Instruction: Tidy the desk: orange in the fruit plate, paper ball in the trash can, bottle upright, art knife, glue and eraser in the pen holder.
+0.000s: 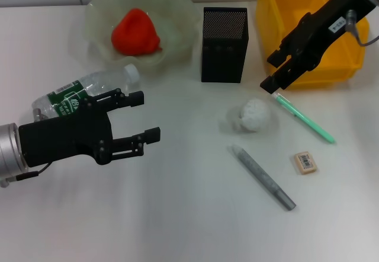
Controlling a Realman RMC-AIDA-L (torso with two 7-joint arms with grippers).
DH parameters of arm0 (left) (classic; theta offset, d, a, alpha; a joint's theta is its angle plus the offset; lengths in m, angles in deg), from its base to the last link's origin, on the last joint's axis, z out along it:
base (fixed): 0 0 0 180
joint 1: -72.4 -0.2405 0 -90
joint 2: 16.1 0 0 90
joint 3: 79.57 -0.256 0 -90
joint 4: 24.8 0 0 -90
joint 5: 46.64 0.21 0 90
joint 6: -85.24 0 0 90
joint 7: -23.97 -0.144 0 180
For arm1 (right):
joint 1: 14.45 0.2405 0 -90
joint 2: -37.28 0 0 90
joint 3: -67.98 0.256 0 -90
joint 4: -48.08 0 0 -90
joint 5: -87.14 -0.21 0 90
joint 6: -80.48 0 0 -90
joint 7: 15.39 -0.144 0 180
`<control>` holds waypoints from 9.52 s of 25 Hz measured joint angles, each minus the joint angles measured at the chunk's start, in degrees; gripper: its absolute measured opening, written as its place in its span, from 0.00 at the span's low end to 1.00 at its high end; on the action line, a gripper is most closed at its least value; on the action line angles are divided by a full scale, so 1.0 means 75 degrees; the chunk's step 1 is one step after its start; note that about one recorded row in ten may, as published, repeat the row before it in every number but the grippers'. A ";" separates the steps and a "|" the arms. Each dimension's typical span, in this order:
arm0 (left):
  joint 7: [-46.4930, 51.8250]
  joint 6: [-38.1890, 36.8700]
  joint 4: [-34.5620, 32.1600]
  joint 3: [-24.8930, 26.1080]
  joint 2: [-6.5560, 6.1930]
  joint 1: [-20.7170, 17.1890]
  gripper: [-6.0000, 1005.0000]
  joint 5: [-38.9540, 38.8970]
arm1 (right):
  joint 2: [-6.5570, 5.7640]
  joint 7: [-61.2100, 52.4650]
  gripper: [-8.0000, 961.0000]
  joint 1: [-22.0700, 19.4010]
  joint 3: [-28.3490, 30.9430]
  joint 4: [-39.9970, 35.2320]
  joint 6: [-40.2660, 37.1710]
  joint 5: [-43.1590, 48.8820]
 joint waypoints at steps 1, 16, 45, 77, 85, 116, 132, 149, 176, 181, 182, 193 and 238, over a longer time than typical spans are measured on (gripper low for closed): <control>0.0004 0.0004 0.0000 0.0001 0.0000 0.0002 0.79 -0.0001 | 0.0032 -0.0001 0.61 0.0053 -0.0132 0.0000 0.0043 0.0084; 0.0078 0.0032 0.0000 0.0045 0.0014 0.0023 0.79 -0.0001 | 0.0673 -0.0103 0.61 0.0127 -0.1431 0.0012 0.1127 0.1010; 0.0093 0.0121 0.0012 0.0084 0.0056 0.0032 0.79 -0.0010 | 0.0902 -0.0293 0.76 -0.0067 -0.2685 0.0609 0.2494 0.1205; 0.0123 0.0138 0.0015 0.0084 0.0007 0.0116 0.79 -0.0001 | 0.0917 -0.0228 0.81 -0.0098 -0.3388 0.1517 0.3598 0.0710; 0.0217 0.0137 0.0015 0.0084 0.0007 0.0122 0.79 -0.0007 | 0.0912 -0.0183 0.80 -0.0095 -0.3423 0.1712 0.3801 0.0705; 0.0209 0.0183 0.0012 0.0096 0.0033 0.0128 0.79 -0.0021 | 0.0923 -0.0019 0.75 -0.0107 -0.3503 0.1993 0.4088 0.0508; 0.0177 0.0197 0.0012 0.0095 0.0031 0.0128 0.79 -0.0037 | 0.0922 -0.0056 0.73 -0.0106 -0.3503 0.1993 0.4061 0.0508; 0.0192 0.0191 0.0012 0.0095 0.0019 0.0128 0.79 -0.0003 | 0.0922 -0.0097 0.59 -0.0087 -0.3503 0.1979 0.4051 0.0508; 0.0157 0.0269 -0.0035 0.0025 -0.0017 0.0058 0.79 0.0000 | 0.0851 -0.0818 0.59 -0.0536 -0.3392 -0.0932 0.1865 0.0471; 0.0160 0.0269 -0.0035 0.0025 -0.0016 0.0058 0.79 -0.0001 | 0.0851 -0.0897 0.59 -0.0673 -0.3326 -0.1500 0.1613 0.0473; 0.0161 0.0269 -0.0035 0.0025 -0.0016 0.0057 0.79 -0.0001 | 0.0851 -0.0901 0.59 -0.0703 -0.3291 -0.1612 0.1561 0.0474; 0.0174 0.0267 -0.0035 0.0080 -0.0009 0.0104 0.79 0.0157 | 0.0842 -0.0769 0.59 -0.1171 -0.2385 -0.2595 0.1405 0.0235; 0.0139 0.0313 -0.0070 0.0013 -0.0004 0.0221 0.79 0.0185 | 0.0840 0.7518 0.60 -0.4067 0.0341 0.2176 0.3697 -0.9512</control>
